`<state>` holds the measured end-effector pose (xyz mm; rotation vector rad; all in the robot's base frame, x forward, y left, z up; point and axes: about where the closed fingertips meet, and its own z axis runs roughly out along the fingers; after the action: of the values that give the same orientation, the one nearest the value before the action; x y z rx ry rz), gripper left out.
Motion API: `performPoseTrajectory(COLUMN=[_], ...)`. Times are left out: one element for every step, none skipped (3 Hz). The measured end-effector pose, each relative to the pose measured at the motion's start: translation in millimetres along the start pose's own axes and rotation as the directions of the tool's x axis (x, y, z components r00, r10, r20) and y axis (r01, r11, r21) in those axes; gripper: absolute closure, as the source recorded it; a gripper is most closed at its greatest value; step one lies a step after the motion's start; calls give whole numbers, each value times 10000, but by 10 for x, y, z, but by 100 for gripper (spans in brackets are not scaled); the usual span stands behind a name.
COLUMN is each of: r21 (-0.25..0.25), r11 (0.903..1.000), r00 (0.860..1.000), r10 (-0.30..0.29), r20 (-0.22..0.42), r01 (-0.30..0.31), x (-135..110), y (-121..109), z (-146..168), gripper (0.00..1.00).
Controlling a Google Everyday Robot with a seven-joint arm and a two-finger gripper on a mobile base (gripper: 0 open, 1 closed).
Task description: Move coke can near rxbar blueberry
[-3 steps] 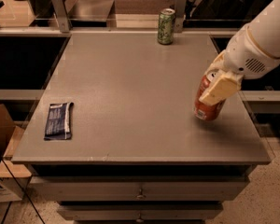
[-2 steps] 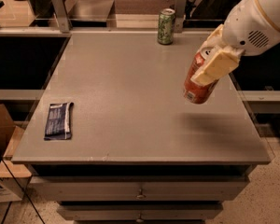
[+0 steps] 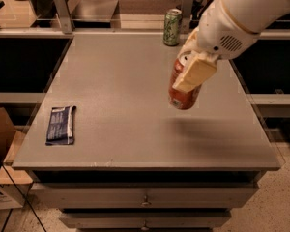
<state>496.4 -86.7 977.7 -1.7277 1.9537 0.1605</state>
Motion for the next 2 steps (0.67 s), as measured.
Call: performPoseTrajectory(r21=[-356,-784], r11=[9899,9596], r00=[9906,9627], r10=[-1369,-2704], r20=[12,83], r01=[1369,2702], x=[-512,-1001], y=[269,565], z=[213,521], gripper=[100,100])
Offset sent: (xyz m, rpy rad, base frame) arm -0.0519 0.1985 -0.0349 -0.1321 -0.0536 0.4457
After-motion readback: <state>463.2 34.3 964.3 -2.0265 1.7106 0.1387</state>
